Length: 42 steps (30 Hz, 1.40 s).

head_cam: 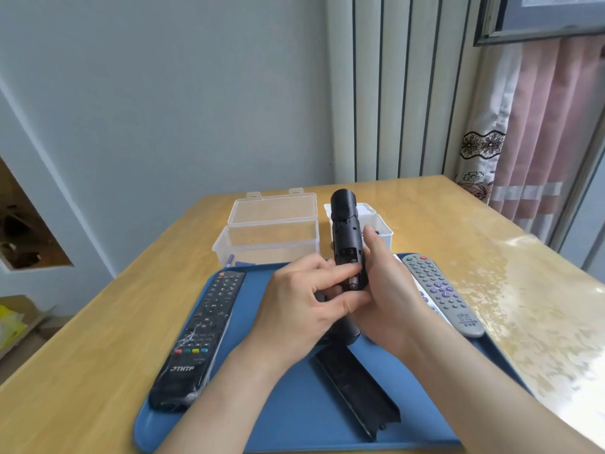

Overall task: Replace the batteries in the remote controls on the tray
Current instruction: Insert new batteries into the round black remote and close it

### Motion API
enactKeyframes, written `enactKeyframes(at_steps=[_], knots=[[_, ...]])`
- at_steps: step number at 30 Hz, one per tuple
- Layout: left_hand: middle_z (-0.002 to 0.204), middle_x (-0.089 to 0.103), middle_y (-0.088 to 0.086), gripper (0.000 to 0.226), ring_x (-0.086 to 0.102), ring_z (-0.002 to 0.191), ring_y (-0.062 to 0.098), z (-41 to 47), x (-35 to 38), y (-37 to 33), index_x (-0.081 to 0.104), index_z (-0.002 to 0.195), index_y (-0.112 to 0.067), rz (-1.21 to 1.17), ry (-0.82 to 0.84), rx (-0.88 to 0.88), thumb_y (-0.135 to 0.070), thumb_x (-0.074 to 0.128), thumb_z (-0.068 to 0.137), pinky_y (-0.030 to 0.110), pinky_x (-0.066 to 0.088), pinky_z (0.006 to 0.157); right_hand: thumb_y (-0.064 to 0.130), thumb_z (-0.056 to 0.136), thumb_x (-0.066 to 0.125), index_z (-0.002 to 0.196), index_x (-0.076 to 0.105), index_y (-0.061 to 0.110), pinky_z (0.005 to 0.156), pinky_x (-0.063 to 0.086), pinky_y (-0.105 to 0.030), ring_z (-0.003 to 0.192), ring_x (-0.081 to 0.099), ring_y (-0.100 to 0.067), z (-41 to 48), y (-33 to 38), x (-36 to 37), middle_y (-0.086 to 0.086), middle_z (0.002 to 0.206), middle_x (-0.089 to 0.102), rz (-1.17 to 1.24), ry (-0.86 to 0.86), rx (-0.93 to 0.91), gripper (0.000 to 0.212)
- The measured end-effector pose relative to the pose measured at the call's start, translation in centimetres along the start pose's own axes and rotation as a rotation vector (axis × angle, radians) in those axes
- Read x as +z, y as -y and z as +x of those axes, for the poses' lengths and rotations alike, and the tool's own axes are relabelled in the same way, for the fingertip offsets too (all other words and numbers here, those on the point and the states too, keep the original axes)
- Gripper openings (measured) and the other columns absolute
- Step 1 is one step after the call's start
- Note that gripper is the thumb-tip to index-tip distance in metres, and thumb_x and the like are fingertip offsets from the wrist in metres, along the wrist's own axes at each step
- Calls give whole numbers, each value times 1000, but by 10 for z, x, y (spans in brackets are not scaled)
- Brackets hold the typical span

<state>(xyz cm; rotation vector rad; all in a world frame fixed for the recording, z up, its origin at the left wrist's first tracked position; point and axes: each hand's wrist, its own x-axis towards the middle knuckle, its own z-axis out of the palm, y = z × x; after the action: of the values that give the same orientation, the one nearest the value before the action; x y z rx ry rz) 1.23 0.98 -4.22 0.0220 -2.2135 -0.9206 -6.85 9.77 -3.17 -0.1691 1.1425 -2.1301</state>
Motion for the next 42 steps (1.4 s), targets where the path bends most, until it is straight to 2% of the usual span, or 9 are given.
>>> enactKeyframes(at_steps=[6, 12, 16, 21, 25, 28, 32, 38, 42], knots=[[64, 47, -12, 28, 50, 61, 7, 3, -1, 0, 74, 105, -34, 60, -53, -57, -31, 76, 77, 20, 42, 61, 45, 101, 41, 109, 61, -2, 75, 53, -34, 81, 64, -29, -8, -6, 4, -15, 85, 62, -95, 73, -85, 51], [60, 36, -7, 50, 48, 58, 11, 7, -3, -7, 62, 101, -29, -343, -88, -413, 1, 83, 66, 18, 43, 64, 39, 103, 39, 111, 65, 16, 73, 53, -33, 68, 66, -17, -9, -15, 7, -6, 70, 66, -177, 175, -156, 36], [62, 39, -7, 53, 41, 42, 3, 7, -9, -4, 51, 100, -23, -377, -113, -528, 2, 81, 64, 27, 38, 56, 42, 101, 42, 113, 65, 18, 98, 51, -50, 97, 71, -24, -5, -25, 8, -12, 92, 74, -301, 188, -195, 35], [52, 40, -13, 48, 37, 39, 1, 7, -13, -2, 49, 100, -19, -371, -39, -537, -10, 84, 68, 14, 33, 43, 24, 104, 40, 114, 63, 13, 94, 53, -49, 99, 71, -28, -6, -15, 4, -21, 101, 72, -302, 244, -139, 28], [61, 65, -14, 39, 56, 59, -4, 9, -19, -2, 53, 108, -15, -422, 69, -532, -5, 77, 78, 19, 48, 76, 7, 103, 39, 121, 57, 3, 89, 57, -42, 97, 71, -29, -6, -4, -5, -24, 103, 71, -327, 314, -109, 26], [74, 64, -6, 21, 53, 52, -3, 12, -25, -8, 59, 116, -13, -553, 89, -556, -9, 55, 96, 17, 35, 51, 1, 102, 39, 123, 52, -4, 77, 61, -34, 84, 73, -27, -4, 4, -9, -17, 94, 74, -250, 286, -88, 26], [67, 61, -5, 28, 46, 57, 7, 14, -27, 3, 65, 101, -14, -655, -30, -606, -11, 37, 103, 19, 34, 53, -1, 103, 33, 127, 46, -5, 76, 61, -33, 93, 72, -34, -2, 8, -10, -23, 110, 70, -245, 292, -113, 27], [83, 74, -1, 7, 66, 73, 12, 14, -23, -2, 62, 93, -17, -682, -184, -509, -16, 56, 95, 28, 47, 75, 0, 101, 39, 119, 56, 3, 63, 60, -33, 73, 71, -31, -4, 3, -7, -15, 91, 73, -226, 246, -97, 25], [82, 75, 10, 16, 66, 69, 21, 11, -16, -10, 60, 85, -12, -683, -214, -405, -21, 69, 77, 26, 55, 66, 13, 102, 42, 93, 63, 7, 54, 50, -29, 56, 55, -25, -8, -1, 0, -14, 73, 63, -170, 189, -78, 23]])
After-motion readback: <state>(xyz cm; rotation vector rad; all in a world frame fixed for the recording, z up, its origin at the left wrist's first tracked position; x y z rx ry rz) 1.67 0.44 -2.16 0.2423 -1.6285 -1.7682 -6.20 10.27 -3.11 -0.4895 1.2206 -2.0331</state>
